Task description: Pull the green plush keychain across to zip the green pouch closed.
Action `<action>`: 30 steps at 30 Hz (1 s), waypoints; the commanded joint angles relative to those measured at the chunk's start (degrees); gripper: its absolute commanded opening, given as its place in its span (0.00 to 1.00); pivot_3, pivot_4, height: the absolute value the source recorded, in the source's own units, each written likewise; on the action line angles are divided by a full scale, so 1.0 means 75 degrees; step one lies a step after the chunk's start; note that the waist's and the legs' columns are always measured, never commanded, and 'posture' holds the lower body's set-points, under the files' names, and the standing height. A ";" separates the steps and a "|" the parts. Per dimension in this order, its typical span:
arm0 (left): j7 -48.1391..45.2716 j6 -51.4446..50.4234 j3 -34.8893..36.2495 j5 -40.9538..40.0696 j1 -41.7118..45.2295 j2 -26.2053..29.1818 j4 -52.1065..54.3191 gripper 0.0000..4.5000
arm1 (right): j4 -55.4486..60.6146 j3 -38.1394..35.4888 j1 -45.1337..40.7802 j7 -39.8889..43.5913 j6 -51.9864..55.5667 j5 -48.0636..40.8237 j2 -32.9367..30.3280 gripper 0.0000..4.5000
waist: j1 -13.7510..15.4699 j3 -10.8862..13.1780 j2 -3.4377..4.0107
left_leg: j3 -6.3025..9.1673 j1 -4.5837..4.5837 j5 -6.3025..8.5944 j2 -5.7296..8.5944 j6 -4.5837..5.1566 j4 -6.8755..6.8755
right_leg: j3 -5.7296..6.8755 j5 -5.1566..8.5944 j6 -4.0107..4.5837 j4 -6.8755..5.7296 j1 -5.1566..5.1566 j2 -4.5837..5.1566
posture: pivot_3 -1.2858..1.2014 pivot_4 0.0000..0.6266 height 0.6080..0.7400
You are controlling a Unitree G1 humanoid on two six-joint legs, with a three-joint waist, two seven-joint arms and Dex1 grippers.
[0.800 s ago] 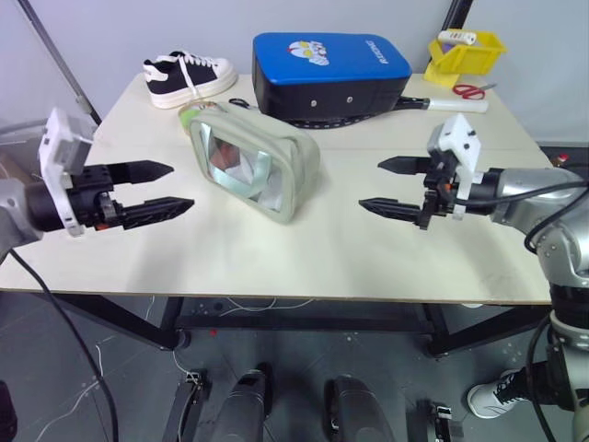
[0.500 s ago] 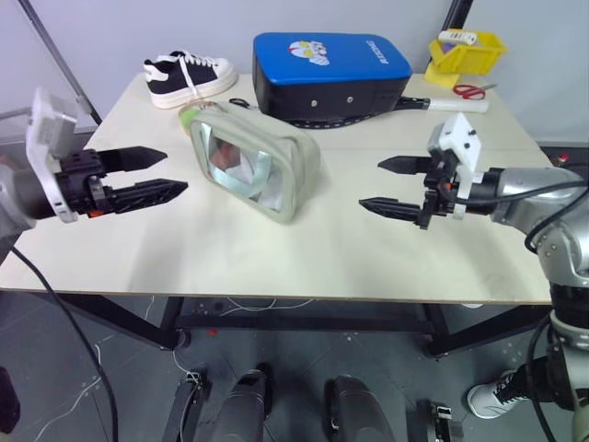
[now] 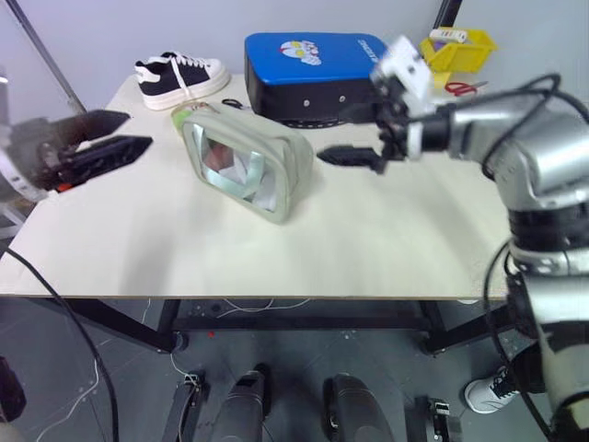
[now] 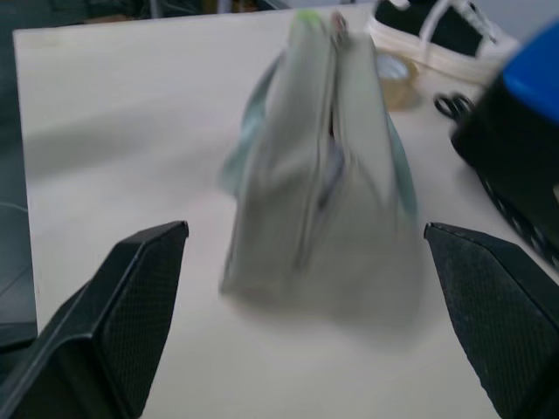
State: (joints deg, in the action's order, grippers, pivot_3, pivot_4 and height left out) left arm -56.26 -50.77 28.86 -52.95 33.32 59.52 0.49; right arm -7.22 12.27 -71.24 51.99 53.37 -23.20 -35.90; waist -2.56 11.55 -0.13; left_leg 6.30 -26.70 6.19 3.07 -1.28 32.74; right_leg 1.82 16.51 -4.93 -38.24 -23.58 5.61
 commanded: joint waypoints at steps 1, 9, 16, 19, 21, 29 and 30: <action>-0.0211 0.0136 0.0276 -0.0110 0.0062 0.0157 0.0016 0.98 | -0.1274 0.0387 -0.1052 -0.0109 -0.0180 0.0564 0.0724 1.00 | -0.0001 0.0001 0.0000 | -0.0002 0.0000 0.0000 0.0002 0.0000 -0.0001 | 0.0001 -0.0001 -0.0001 0.0002 0.0000 -0.0002 | 0.52 0.24 0.88; -0.0573 0.0370 0.0099 0.0100 -0.0098 0.0169 -0.0040 0.98 | -0.5265 0.0911 -0.2931 -0.0324 -0.1765 0.1883 0.2966 1.00 | -0.0006 -0.0003 -0.0007 | -0.0023 0.0020 -0.0015 0.0010 -0.0020 -0.0053 | -0.0014 -0.0029 -0.0051 0.0007 -0.0010 -0.0010 | 0.52 0.24 0.88; -0.0526 0.0452 0.0176 0.0135 -0.0338 0.0099 0.0106 0.98 | -0.7494 0.0895 -0.3439 -0.0641 -0.3115 0.2744 0.4119 1.00 | -0.0029 -0.0003 -0.0008 | -0.0029 0.0029 -0.0035 0.0009 -0.0053 -0.0102 | -0.0015 -0.0032 -0.0054 -0.0003 -0.0024 -0.0040 | 0.52 0.24 0.88; -0.0478 0.0470 0.0202 0.0150 -0.0430 0.0107 0.0176 1.00 | -0.8141 0.0817 -0.3547 -0.0902 -0.3448 0.3076 0.4399 0.81 | -0.0083 -0.0003 -0.0008 | -0.0028 0.0031 -0.0038 0.0005 -0.0059 -0.0107 | -0.0016 -0.0032 -0.0053 -0.0010 -0.0029 -0.0048 | 0.52 0.24 0.88; -0.0456 0.0486 0.0217 0.0140 -0.0497 0.0108 0.0233 1.00 | -0.8360 0.0649 -0.3673 -0.0935 -0.3588 0.3144 0.4476 0.60 | -0.0132 -0.0003 -0.0008 | -0.0025 0.0028 -0.0041 0.0003 -0.0064 -0.0108 | -0.0017 -0.0034 -0.0050 -0.0012 -0.0036 -0.0053 | 0.52 0.24 0.88; -0.0432 0.0564 0.0107 0.0220 -0.0558 0.0093 0.0235 1.00 | -0.8310 0.0339 -0.4062 -0.0190 -0.3928 0.3408 0.4310 0.02 | -0.0193 -0.0003 -0.0007 | -0.0015 0.0029 -0.0044 -0.0004 -0.0069 -0.0109 | -0.0017 -0.0037 -0.0044 -0.0017 -0.0038 -0.0066 | 0.52 0.24 0.88; -0.0440 0.0570 0.0082 0.0217 -0.0531 0.0085 0.0228 1.00 | -0.8093 0.0458 -0.4009 0.0344 -0.4166 0.3500 0.4112 0.02 | -0.0193 -0.0002 -0.0008 | -0.0017 0.0028 -0.0044 -0.0004 -0.0068 -0.0109 | -0.0017 -0.0037 -0.0044 -0.0018 -0.0039 -0.0068 | 0.52 0.24 0.88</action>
State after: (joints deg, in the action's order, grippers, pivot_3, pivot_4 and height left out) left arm -59.57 -47.85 28.38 -51.58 28.95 59.61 1.15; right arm -72.01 16.16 -98.19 51.05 25.18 2.48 -3.21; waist -4.01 11.54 -0.18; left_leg 6.16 -26.49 5.85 3.03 -1.79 31.92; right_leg 1.70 16.23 -5.26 -38.38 -23.89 5.10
